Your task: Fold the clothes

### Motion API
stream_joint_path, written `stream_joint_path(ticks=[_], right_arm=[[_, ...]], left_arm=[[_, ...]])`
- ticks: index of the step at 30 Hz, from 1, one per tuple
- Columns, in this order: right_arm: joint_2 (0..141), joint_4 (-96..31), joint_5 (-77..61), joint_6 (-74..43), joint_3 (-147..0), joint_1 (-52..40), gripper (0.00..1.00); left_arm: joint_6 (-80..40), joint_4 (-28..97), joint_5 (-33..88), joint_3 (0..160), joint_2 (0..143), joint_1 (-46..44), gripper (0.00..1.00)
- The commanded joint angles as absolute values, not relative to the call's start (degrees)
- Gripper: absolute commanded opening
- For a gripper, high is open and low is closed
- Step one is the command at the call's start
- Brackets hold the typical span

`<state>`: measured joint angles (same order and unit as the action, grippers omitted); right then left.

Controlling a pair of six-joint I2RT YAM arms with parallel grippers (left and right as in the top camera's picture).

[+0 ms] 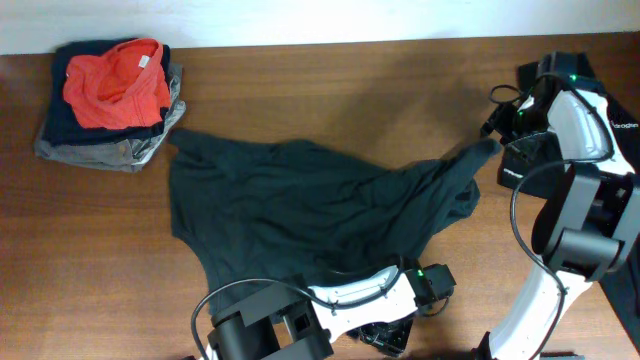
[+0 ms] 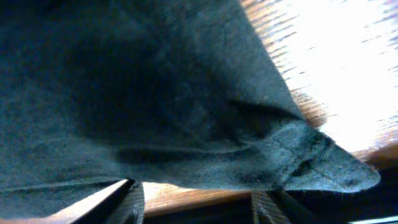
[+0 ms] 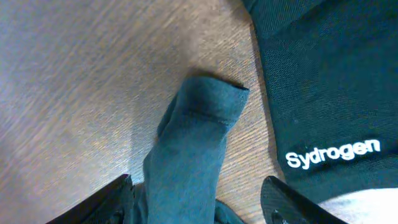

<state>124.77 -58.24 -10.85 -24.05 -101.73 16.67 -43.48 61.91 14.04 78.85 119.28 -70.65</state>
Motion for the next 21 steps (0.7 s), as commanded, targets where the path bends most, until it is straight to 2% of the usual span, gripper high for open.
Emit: stream_joint_path(ticks=[1, 4, 9, 17, 21], right_arm=[[127.1, -58.2, -11.4, -25.0, -101.1, 16.4, 0.67], [128.6, -58.2, -11.4, -26.0, -101.1, 16.4, 0.66], [130.4, -56.4, -11.6, -26.2, -101.1, 16.3, 0.64], [133.0, -53.9, -11.1, -28.4, -101.1, 15.9, 0.58], [133.6, -54.0, -9.4, -29.1, -101.1, 15.3, 0.47]], left_arm=[[-43.3, 61.0, 15.5, 78.4, 122.1, -70.7, 0.37], [-43.2, 60.9, 15.4, 78.4, 122.1, -70.7, 0.2], [-43.2, 60.9, 15.3, 78.4, 122.1, -70.7, 0.02], [-43.2, 60.9, 15.2, 78.4, 122.1, -70.7, 0.01], [-43.2, 60.9, 15.2, 78.4, 122.1, -70.7, 0.01]])
